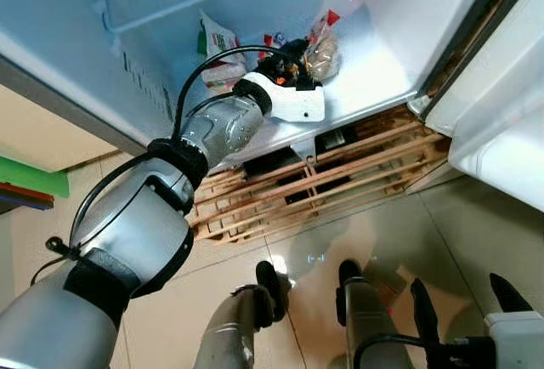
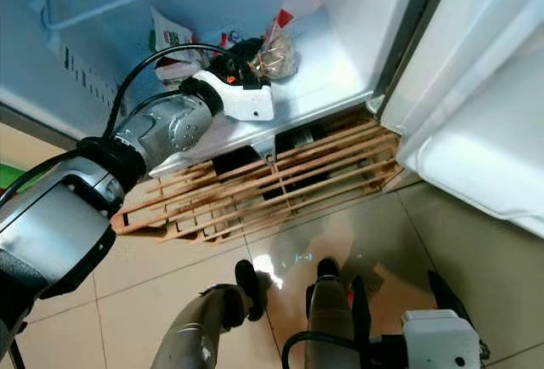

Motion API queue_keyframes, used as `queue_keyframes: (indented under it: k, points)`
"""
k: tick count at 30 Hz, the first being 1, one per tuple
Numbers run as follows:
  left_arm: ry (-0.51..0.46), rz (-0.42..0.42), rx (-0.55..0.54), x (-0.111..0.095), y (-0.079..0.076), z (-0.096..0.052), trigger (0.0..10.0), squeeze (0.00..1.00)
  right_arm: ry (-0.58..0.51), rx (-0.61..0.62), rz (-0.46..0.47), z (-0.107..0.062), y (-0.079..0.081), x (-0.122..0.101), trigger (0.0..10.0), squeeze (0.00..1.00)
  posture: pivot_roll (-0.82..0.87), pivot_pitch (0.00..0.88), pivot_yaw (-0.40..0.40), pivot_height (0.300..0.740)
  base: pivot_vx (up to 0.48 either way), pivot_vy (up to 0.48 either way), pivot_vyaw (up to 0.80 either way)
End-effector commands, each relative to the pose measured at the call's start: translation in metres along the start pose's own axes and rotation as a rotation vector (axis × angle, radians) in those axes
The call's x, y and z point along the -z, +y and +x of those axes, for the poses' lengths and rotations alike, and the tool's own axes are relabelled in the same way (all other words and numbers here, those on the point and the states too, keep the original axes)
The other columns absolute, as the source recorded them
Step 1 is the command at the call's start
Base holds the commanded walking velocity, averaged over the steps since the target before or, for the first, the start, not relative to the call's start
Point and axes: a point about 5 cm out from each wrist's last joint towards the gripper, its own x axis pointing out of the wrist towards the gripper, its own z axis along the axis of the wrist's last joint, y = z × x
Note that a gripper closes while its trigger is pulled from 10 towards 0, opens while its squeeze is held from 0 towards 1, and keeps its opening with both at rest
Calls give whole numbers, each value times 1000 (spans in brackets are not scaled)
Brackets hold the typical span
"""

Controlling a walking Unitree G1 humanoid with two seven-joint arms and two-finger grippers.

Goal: Restocking fridge

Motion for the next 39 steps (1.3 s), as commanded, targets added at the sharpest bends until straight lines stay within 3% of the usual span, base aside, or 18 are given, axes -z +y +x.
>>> queue_keyframes:
  k: [1,6,11,12,13,14,16,18,20,21,23,24,25,26,33,34,37,39]
  points:
    - [20,78,-28,11,7,-2,10000,1000,21,12,-2,-2,-1,1,10000,0,-355,441,192,740,0,0,0]
    - [27,186,-151,19,26,-1,10000,1000,-4,-2,-7,7,1,1,10000,0,-342,424,181,740,0,0,0]
    - [53,179,-200,23,35,0,10000,1000,-23,-5,-12,15,0,2,10000,0,-333,403,179,740,0,0,0]
    - [67,133,-207,24,38,1,10000,1000,-32,-7,-12,17,0,2,10000,0,-327,388,178,740,0,0,0]
    - [136,-128,-187,26,38,2,10000,1000,-56,-10,-11,25,0,2,10000,0,-315,367,181,740,0,0,0]
    - [159,-304,-161,26,36,2,10000,1000,-69,-8,-7,29,1,1,10000,0,-308,355,183,740,0,0,0]
    - [219,-471,-129,31,28,-1,10000,1000,-93,-7,0,38,2,1,10000,0,-292,325,184,740,0,0,0]
    - [237,-506,-118,33,25,-3,10000,1000,-99,-8,1,42,2,1,10000,0,-292,325,184,740,0,0,0]
    - [257,-652,-114,35,19,-6,10000,1000,-125,-13,-1,52,4,0,10000,0,-283,279,185,740,0,0,0]
    - [257,-652,-114,35,19,-6,10000,1000,-125,-13,-1,52,4,0,10000,0,-283,279,185,740,0,0,0]
    - [265,-756,-91,34,12,-8,10000,1000,-143,-16,-2,61,4,0,10000,0,-274,252,185,740,0,0,0]
    - [265,-756,-91,34,12,-8,10000,1000,-143,-16,-2,61,4,0,10000,0,-274,252,185,740,0,0,0]
    - [246,-795,-62,31,8,-8,10000,722,-156,-19,-1,67,5,0,10000,0,-267,222,183,740,0,0,0]
    - [203,-826,-31,25,4,-8,10000,0,-171,-22,-1,73,5,0,10000,0,-263,208,180,740,0,0,0]
    - [114,-860,-2,10,5,-2,10000,0,-217,-25,-1,94,8,-3,10000,0,-247,166,188,740,0,0,0]
    - [102,-842,-5,9,7,-1,10000,1000,-219,-21,-1,95,7,-3,10000,0,-248,158,193,740,0,0,0]
    - [81,-779,-20,8,13,1,10000,1000,-219,-14,-1,96,6,-2,10000,0,-251,158,196,740,0,0,0]
    - [63,-694,-36,8,19,3,10000,1000,-220,-12,0,96,7,-1,10000,0,-257,155,199,740,0,0,0]
